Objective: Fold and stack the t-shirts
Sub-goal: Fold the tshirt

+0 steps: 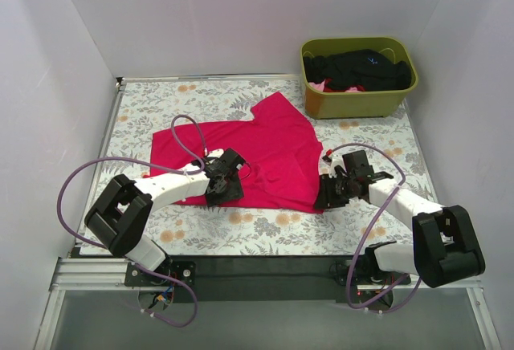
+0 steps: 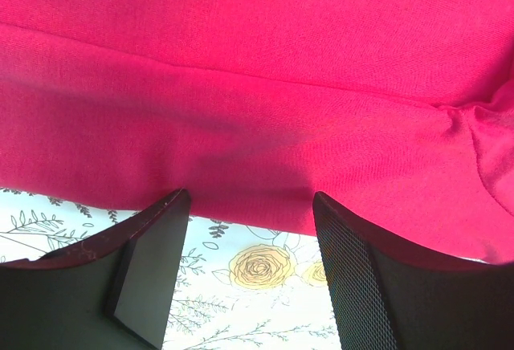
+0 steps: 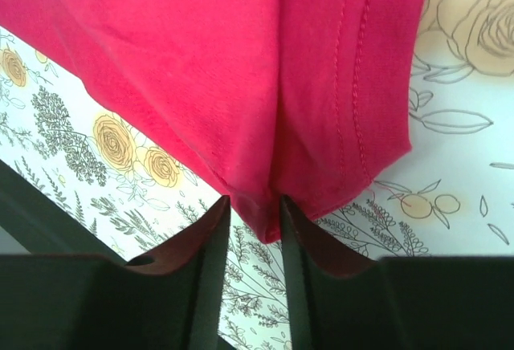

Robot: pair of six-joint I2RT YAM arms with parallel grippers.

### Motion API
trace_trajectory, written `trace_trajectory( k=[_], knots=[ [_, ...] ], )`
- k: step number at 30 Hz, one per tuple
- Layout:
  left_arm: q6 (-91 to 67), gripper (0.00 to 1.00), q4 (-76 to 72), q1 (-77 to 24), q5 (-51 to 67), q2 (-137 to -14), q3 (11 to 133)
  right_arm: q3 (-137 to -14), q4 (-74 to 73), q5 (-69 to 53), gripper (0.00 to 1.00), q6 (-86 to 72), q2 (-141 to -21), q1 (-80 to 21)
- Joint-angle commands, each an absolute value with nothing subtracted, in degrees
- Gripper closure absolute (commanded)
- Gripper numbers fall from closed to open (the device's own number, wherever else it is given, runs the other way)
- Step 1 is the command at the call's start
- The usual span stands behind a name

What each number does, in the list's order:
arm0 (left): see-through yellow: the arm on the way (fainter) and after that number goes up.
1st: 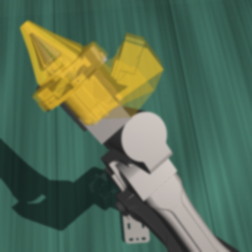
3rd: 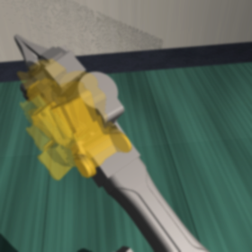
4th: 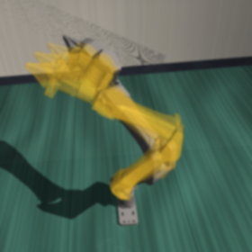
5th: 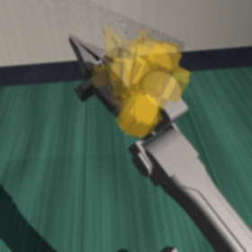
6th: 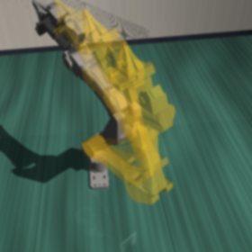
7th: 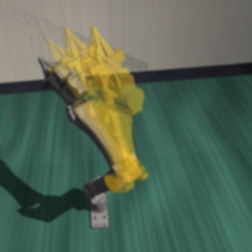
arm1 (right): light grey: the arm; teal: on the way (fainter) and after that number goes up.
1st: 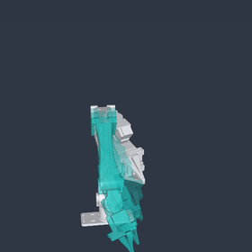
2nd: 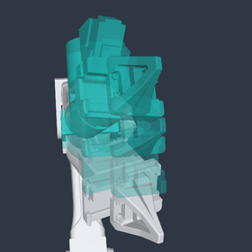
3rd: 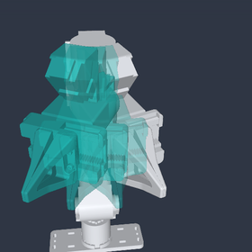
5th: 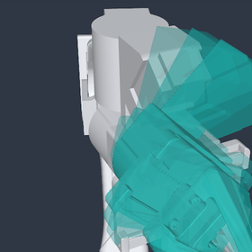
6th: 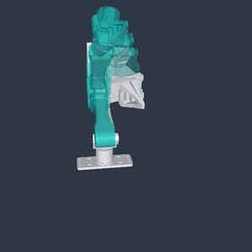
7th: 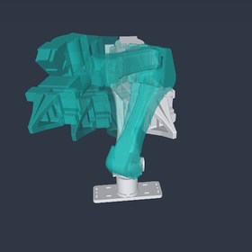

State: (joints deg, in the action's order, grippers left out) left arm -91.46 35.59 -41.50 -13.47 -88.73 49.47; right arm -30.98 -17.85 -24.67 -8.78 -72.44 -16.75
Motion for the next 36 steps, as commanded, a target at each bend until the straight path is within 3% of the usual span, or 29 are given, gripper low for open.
trace_trajectory(
  k=[1, 9, 14, 16, 20, 23, 27, 34, 36],
  knots=[
    [-91.6, 0.41, 38.3, -41.7, -15.9, -89.6, 49.4, -30.2, -19.4, -25.8, 0.69, -8.5, -71.6, -16.1],
    [-91.8, 0.41, 41.4, -41.7, -15.6, -88.2, 49.0, -29.0, -24.1, -16.4, 0.94, -9.7, -70.3, -11.9],
    [-91.3, 0.40, 43.4, -41.7, -11.2, -85.6, 47.6, -30.2, -27.5, -16.0, 0.96, -11.2, -68.2, -9.6],
    [-91.6, 0.36, 43.7, -41.7, -9.6, -84.5, 47.1, -29.5, -27.9, -16.6, 0.95, -12.0, -67.1, -9.5],
    [-92.6, 0.19, 44.6, -41.7, -8.3, -81.5, 47.8, -30.4, -28.1, -18.9, 0.82, -12.9, -65.0, -9.5],
    [-93.6, 0.13, 47.2, -41.6, -11.8, -78.8, 51.0, -33.2, -28.1, -19.1, 0.70, -13.1, -62.3, -9.7],
    [-93.6, 0.14, 50.0, -38.3, -18.8, -75.2, 52.6, -36.9, -27.5, -19.9, 0.65, -12.8, -61.5, -11.4],
    [-86.9, 0.31, 45.9, -18.0, -24.2, -70.6, 47.3, -35.5, -19.5, -25.2, 0.68, -16.3, -64.3, -16.3],
    [-84.8, 0.32, 44.0, -14.5, -24.3, -70.7, 47.2, -35.3, -17.5, -25.9, 0.69, -16.8, -65.6, -17.6]
  ],
)
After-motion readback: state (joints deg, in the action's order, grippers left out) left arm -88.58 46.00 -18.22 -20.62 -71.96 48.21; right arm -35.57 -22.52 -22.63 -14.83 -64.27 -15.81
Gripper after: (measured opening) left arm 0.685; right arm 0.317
